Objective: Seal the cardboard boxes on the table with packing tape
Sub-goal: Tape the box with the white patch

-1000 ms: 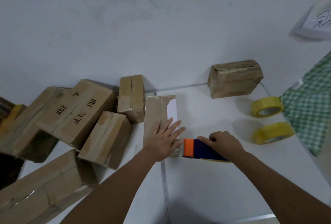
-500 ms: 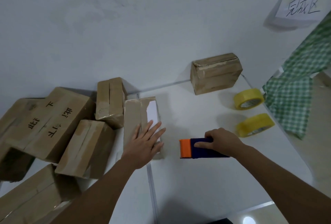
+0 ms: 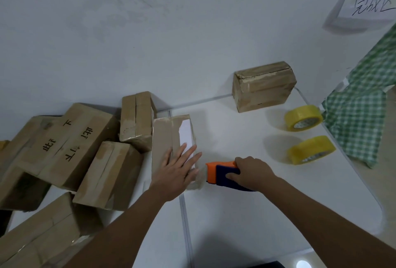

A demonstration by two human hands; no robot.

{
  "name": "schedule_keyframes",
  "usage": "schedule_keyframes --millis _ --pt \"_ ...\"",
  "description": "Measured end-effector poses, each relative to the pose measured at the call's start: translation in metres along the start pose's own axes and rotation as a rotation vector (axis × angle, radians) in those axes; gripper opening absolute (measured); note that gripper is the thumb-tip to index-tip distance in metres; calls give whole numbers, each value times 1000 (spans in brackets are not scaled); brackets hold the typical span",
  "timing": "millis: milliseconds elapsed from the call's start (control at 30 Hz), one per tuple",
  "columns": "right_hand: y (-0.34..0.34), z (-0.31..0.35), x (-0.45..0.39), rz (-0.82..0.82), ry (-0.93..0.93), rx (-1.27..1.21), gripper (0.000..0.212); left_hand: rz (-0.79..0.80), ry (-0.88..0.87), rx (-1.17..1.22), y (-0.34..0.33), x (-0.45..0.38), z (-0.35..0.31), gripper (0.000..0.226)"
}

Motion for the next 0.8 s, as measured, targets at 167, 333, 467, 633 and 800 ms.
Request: schedule_keyframes --millis 167,333,467,633,800 --pt "2 12 -13 -53 6 -21 46 3 34 -8 -2 -1 1 58" --pt "13 -8 -18 -87 -182 -68 47 9 21 13 -1 8 -6 57" --pt "14 -43 -20 -117 -299 -15 49 23 -5 35 -1 15 -12 59" --pt "-35 -16 -24 -90 -247 -215 45 33 -12 143 -1 8 -4 63" --pt "-31 20 -19 -355 -65 -666 31 40 0 268 5 9 -4 71"
Point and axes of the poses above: each hand's wrist, its own x-axis away from the middle knuckle, its own y-axis out of the back of the hand, z = x × y, the point moved 9 cm from there along -x, towards the middle knuckle, and after that the axes turned 2 degrees about -y, right-handed, at the moved point
